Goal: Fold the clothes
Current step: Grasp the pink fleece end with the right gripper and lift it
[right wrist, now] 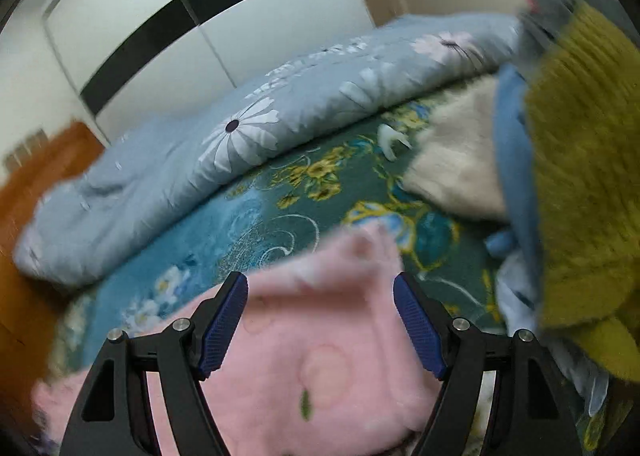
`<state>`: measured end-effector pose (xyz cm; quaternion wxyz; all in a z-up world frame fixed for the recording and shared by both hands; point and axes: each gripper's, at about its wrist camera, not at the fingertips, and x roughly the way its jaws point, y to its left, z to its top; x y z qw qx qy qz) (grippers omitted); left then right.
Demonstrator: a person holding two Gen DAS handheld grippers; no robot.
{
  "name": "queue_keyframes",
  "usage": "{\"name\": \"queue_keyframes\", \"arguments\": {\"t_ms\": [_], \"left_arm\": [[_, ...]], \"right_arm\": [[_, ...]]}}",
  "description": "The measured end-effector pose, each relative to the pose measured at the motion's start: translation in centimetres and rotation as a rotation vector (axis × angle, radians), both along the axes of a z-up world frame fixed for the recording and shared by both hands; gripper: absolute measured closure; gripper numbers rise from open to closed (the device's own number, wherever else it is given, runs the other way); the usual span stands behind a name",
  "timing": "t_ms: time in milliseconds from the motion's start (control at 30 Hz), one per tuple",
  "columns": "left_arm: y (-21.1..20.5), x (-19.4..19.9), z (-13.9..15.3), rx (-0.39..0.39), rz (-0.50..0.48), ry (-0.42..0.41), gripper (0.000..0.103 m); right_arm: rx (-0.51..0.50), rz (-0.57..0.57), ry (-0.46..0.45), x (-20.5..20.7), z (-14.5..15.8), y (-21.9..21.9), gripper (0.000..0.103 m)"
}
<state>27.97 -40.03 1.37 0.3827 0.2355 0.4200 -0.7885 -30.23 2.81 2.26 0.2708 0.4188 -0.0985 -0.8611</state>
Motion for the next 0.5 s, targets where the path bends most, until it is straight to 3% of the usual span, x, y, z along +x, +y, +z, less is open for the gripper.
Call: {"name": "queue_keyframes", "arguments": {"t_ms": [133, 233, 400, 433, 500], "left_arm": [[0.3, -1.0, -0.7, 0.017, -0.002, 0.017, 0.032], [0.7, -2.3, -1.1, 0.033, -0.026, 0.033, 0.032], [1.6, -3.8, -1.3, 0.045, -0.060, 0.047, 0.032], [1.8, -3.9, -1.3, 0.046, -0.067, 0.048, 0.032], [1.9, -4.0, -1.1, 0.044, -0.075, 0.045, 0.032]], "right_arm": [[0.029, -0.016, -0.053, 1.5, -1.9, 3.2, 0.026], [-0.106, -0.033, -0.171, 1.9, -4.0, 5.4, 0.026], [-0.251, -0.064, -0.225, 1.9, -5.5, 4.2, 0.028], [-0.279, -0.070, -0.233, 1.9, -5.8, 3.8, 0.033], [-0.283, -0.074, -0.252, 1.7, -5.7, 3.1, 0.080]]}}
